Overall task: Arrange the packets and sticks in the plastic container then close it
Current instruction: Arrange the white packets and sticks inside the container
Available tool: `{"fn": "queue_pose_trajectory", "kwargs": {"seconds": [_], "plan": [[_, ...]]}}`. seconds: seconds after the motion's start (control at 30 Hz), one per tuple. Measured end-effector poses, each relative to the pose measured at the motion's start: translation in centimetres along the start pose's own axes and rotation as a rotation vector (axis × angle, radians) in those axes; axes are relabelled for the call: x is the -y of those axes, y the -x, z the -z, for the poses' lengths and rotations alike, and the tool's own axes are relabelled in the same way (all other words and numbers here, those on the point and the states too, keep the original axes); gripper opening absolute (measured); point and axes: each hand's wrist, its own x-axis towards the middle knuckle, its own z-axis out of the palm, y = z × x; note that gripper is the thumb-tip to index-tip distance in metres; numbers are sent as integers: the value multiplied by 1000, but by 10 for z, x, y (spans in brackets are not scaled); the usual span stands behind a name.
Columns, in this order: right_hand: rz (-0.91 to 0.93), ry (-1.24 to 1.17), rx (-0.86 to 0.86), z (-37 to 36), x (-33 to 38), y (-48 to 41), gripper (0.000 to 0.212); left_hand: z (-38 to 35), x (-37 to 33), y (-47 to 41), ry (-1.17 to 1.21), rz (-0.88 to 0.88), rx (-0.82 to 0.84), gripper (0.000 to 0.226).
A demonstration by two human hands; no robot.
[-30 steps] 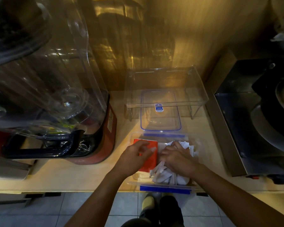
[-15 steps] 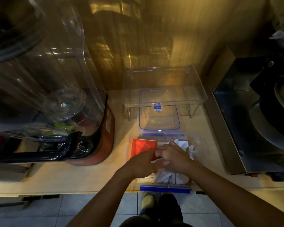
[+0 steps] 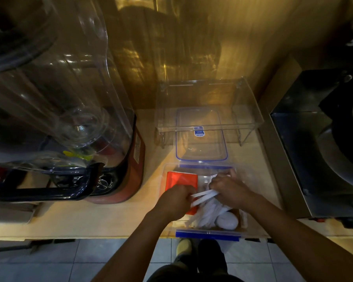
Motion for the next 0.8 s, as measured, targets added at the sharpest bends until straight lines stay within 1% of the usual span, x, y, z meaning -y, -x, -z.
{"fn": "queue_pose_trajectory", "kwargs": {"seconds": [0.07, 0.17, 0.23, 0.33, 0.43, 0.47, 0.57, 0.6, 0.67, 0.73, 0.8], "plan": [[29, -9, 29, 0, 2, -1, 26, 2, 0, 1, 9, 2, -1, 18], [75, -19, 123, 1, 6, -1, 43, 2, -4, 3, -22, -30, -11, 17], [94, 32, 162, 5, 7, 0, 48, -1, -8, 3, -75, -64, -21, 19], [102, 85, 108, 6, 9, -1, 37, -9, -14, 4, -166, -109, -37, 35], [76, 27, 42, 8, 13, -4, 26, -19, -22, 4, -291, -154, -22, 47], [70, -4, 38, 9, 14, -4, 24, -21, -24, 4, -301, -155, -34, 46], [72, -197, 45, 14, 15, 1, 21, -20, -25, 2, -208, -89, -96, 29], [84, -228, 45, 15, 13, 3, 21, -18, -25, 2, -184, -68, -105, 26], [85, -215, 76, 19, 9, 8, 26, -14, -22, 2, -181, -41, -113, 23], [44, -192, 171, 22, 3, 13, 39, -10, -19, 3, -184, -17, -110, 23], [49, -59, 226, 20, -3, 17, 47, -8, -17, 3, -196, 4, -81, 22]]}}
